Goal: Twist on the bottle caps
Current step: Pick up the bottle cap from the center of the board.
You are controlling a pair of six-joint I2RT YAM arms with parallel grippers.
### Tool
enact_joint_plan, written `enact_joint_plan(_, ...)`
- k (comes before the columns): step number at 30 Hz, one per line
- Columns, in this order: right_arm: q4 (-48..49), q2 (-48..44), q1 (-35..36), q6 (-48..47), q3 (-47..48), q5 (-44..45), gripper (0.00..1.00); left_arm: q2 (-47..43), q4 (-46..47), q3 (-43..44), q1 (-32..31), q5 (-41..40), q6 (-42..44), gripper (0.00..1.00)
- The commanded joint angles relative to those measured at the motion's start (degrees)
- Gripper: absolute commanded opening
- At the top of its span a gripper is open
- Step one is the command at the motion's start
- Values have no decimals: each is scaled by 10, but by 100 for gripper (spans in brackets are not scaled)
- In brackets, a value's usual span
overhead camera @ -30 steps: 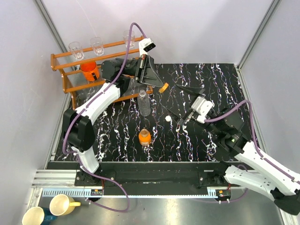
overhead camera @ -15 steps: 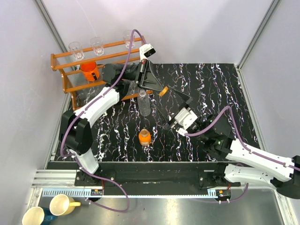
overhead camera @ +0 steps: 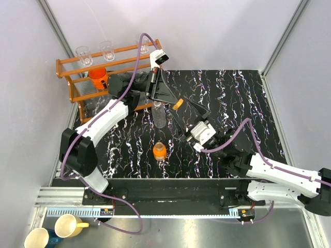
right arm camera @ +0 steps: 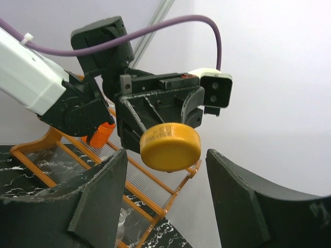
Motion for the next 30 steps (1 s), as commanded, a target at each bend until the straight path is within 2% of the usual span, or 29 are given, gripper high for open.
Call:
enact_joint_plan(1,37,-5,16,-7,7,14,69,-25,3,-5,-1,-23,14,0)
enact_joint_plan(7,38,-2,24,-8,12,13,67,-27,5,-9,-2,-23,17,0)
enact_joint_plan(15,1,-12,27,22,27,1,55,-30,1,-12,-2,-23,20,0)
enact_joint_plan(23,-4,-8,27,24,30,6,48,-37,1,-15,-5,-23,20,0)
enact_joint_plan(25,-8,-8,27,26,34,6,46,-42,2,-15,-7,-22,20,3)
enact_joint_plan(26,-13,-7,27,37,38,11,42,-44,2,-16,-9,-19,20,6)
enact_joint_plan(27,-29,-7,27,42,48,13,40,-46,1,-15,-10,-18,20,22)
enact_joint_plan(28,-37,-7,27,46,54,11,38,-50,2,-15,-9,-15,20,33)
enact_joint_plan(30,-59,-11,28,59,68,13,36,-56,-11,-13,-9,-5,27,65)
